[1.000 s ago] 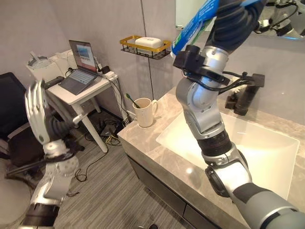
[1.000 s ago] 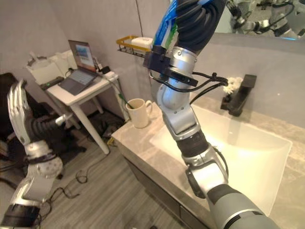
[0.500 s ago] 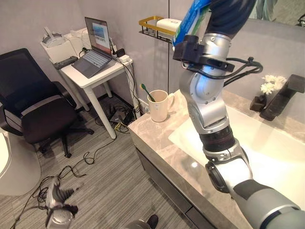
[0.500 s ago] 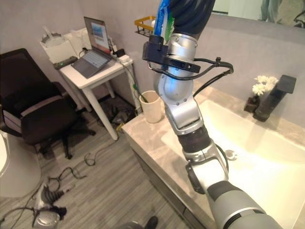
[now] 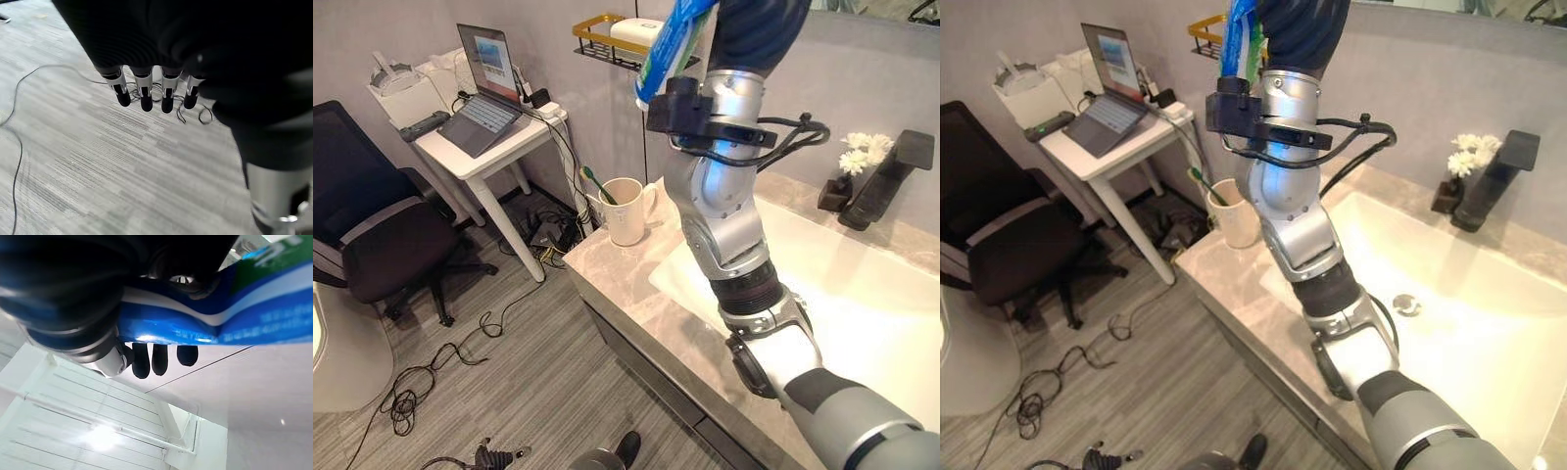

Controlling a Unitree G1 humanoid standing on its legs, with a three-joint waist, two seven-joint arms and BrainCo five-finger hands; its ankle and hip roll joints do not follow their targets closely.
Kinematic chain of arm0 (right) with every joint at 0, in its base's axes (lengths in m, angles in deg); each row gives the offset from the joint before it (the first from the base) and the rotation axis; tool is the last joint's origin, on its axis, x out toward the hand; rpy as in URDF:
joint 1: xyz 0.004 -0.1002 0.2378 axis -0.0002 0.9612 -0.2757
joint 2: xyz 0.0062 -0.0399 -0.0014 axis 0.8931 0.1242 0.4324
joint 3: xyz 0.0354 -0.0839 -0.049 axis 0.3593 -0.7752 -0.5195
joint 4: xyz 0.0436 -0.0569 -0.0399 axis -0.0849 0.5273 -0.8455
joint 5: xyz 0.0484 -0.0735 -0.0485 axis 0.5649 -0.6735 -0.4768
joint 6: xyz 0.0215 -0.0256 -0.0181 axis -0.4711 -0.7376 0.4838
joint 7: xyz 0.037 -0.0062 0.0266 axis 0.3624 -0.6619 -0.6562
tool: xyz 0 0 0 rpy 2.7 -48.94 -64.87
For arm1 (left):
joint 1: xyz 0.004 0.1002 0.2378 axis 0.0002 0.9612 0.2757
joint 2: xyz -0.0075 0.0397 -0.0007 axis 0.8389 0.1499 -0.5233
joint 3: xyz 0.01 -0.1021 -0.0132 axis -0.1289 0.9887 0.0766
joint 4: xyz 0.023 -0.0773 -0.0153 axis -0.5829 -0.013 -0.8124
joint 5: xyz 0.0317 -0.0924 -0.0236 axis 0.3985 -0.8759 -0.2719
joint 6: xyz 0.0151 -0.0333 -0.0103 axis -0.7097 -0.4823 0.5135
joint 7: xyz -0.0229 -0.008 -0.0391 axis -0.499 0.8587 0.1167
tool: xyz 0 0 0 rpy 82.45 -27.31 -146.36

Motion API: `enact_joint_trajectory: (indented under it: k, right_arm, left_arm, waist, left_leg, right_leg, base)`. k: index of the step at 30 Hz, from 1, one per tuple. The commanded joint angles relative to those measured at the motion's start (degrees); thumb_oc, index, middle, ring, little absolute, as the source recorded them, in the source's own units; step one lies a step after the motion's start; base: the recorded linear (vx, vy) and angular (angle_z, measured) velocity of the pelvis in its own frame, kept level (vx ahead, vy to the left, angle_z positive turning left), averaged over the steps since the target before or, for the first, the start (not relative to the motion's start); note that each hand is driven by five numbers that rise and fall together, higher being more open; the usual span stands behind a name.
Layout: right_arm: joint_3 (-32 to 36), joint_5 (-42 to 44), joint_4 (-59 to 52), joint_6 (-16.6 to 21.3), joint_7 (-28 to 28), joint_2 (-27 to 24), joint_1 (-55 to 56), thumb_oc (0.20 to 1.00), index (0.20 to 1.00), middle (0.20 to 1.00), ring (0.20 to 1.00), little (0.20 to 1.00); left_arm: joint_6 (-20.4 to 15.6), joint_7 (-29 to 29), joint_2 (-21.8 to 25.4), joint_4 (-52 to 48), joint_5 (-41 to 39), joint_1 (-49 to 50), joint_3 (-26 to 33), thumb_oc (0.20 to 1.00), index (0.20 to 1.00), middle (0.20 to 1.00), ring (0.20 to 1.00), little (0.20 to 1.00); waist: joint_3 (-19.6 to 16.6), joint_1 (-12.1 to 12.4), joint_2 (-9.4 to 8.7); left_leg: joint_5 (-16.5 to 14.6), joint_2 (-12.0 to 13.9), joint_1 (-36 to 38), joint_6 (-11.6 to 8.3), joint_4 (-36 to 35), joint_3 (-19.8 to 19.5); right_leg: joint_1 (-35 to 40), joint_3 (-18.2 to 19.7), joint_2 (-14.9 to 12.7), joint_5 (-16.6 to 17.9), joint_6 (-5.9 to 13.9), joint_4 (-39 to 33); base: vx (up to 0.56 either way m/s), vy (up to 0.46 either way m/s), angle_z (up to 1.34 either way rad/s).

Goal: Put brush and paste in cup on sink, flatten towel.

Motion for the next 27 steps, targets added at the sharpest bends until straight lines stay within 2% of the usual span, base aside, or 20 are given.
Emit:
enact_joint_trajectory:
  k: [1,7,15,17,18,19,20,21,22,25,26,27]
  right_arm:
    - [-3.05,2.40,-0.53,3.92,-2.06,0.77,-3.32,0.200,0.200,0.200,0.200,0.200]
    - [-2.80,3.11,-1.08,4.50,-1.86,0.85,-2.57,0.200,0.200,0.200,0.200,0.200]
    - [-2.69,3.01,-1.36,4.49,-1.78,0.83,-2.53,0.200,0.200,0.200,0.200,0.200]
    - [-2.45,2.70,-1.22,4.63,-1.35,0.53,-2.52,0.200,0.200,0.200,0.200,0.200]
    - [-2.51,2.66,-0.88,4.60,-1.14,0.67,-2.50,0.200,0.200,0.200,0.200,0.200]
    - [-2.44,2.60,-0.84,4.62,-1.12,0.60,-2.56,0.200,0.200,0.200,0.200,0.200]
    - [-2.29,2.33,1.03,4.54,-0.36,0.34,-2.99,0.200,0.200,0.200,0.200,0.200]
    - [-2.10,2.38,2.90,4.42,0.02,0.22,-3.40,0.200,0.200,0.200,0.200,0.200]
    - [-2.16,2.45,2.93,4.44,0.02,0.27,-3.44,0.200,0.200,0.200,0.200,0.200]
    - [-1.98,2.64,5.16,4.23,0.23,0.21,-4.13,0.200,0.200,0.200,0.200,0.200]
    - [-1.93,2.66,5.68,4.15,0.35,0.05,-4.14,0.200,0.200,0.200,0.200,0.200]
    - [-1.86,2.54,6.22,4.16,0.54,0.02,-4.20,0.200,0.200,0.200,0.200,0.200]
  left_arm:
    - [-1.00,-0.52,0.07,5.33,2.27,-3.81,-2.70,1.000,1.000,1.000,1.000,1.000]
    - [-1.34,-2.41,-0.72,5.37,4.15,-1.60,-5.37,1.000,1.000,1.000,1.000,1.000]
    - [-1.30,-2.64,-0.61,5.81,4.76,-1.45,-5.75,1.000,1.000,1.000,1.000,1.000]
    - [-1.17,-2.44,-0.45,6.35,5.53,-1.66,-6.64,1.000,1.000,1.000,1.000,1.000]
    - [-1.19,-2.31,-0.49,6.40,5.47,-1.87,-6.80,1.000,1.000,1.000,1.000,1.000]
    - [-1.23,-2.31,-0.46,6.38,5.48,-1.93,-6.90,1.000,1.000,1.000,1.000,1.000]
    - [-1.46,-2.26,-0.90,6.18,5.23,-2.23,-7.64,1.000,1.000,1.000,1.000,1.000]
    - [-1.65,-2.10,-0.86,5.88,5.21,-2.61,-8.01,1.000,1.000,1.000,1.000,1.000]
    - [-1.62,-2.09,-0.89,5.93,5.18,-2.61,-7.93,1.000,1.000,1.000,1.000,1.000]
    - [-1.78,-1.92,-0.86,5.46,5.08,-2.83,-8.47,1.000,1.000,1.000,1.000,1.000]
    - [-1.86,-1.88,-0.79,5.23,5.04,-2.96,-8.64,1.000,1.000,1.000,1.000,1.000]
    - [-1.97,-1.81,-0.79,5.01,5.00,-3.09,-8.86,1.000,1.000,1.000,1.000,1.000]
  waist:
    - [-0.15,0.39,-0.45]
    - [0.65,1.15,-0.21]
    - [0.98,1.53,-0.39]
    - [2.04,2.42,-0.42]
    - [2.03,2.40,-0.81]
    - [2.27,2.54,-0.43]
    - [2.50,2.71,-0.79]
    - [3.10,2.99,-0.42]
    - [2.87,2.86,-0.82]
    - [3.32,3.04,-0.96]
    - [3.65,3.18,-0.59]
    - [3.81,3.30,-0.60]
  left_leg:
    - [-1.51,-1.83,1.46,2.70,0.25,3.83]
    - [-1.25,-1.99,0.27,2.68,0.25,3.49]
    - [-1.14,-2.09,-0.26,2.65,0.25,3.25]
    - [-0.75,-2.51,-1.67,2.60,0.25,2.51]
    - [-2.11,-2.33,-1.43,2.22,0.25,2.56]
    - [-0.73,-2.55,-1.91,2.52,0.25,2.50]
    - [-1.88,-2.67,-2.23,2.19,0.25,2.16]
    - [-0.42,-3.09,-3.08,2.56,0.25,1.97]
    - [-1.79,-2.86,-2.64,2.27,0.25,2.04]
    - [-1.75,-2.97,-3.15,2.27,0.25,2.21]
    - [-0.35,-3.24,-3.75,2.57,0.25,2.21]
    - [-0.30,-3.27,-3.89,2.55,0.25,2.23]
  right_leg:
    - [-0.42,9.50,-1.65,1.64,-2.71,2.29]
    - [-1.06,9.34,-1.39,2.16,-2.43,1.75]
    - [-1.32,9.21,-1.31,2.30,-2.37,1.52]
    - [-1.90,8.45,-1.35,2.77,-2.05,1.14]
    - [-1.44,9.04,-1.09,1.51,-1.89,0.86]
    - [-2.03,8.32,-1.37,2.78,-2.05,1.13]
    - [-1.83,8.61,-1.17,1.79,-1.77,0.72]
    - [-2.68,7.90,-1.52,3.39,-1.81,0.90]
    - [-2.12,8.61,-1.24,2.16,-1.64,0.61]
    - [-2.57,8.82,-1.21,2.45,-1.54,0.36]
    - [-3.29,8.19,-1.51,3.79,-1.67,0.54]
    - [-3.41,8.21,-1.53,3.90,-1.65,0.46]
  base:
    - [0.00,0.000,0.00]
    - [0.00,0.000,0.00]
    - [0.00,0.000,0.00]
    - [0.05,-0.024,0.01]
    - [0.01,0.013,0.05]
    - [0.08,-0.052,0.05]
    - [-0.09,0.082,0.12]
    - [0.08,-0.047,0.15]
    - [-0.01,0.008,0.19]
    - [0.00,0.008,0.10]
    - [-0.09,0.073,0.02]
    - [-0.09,0.081,0.05]
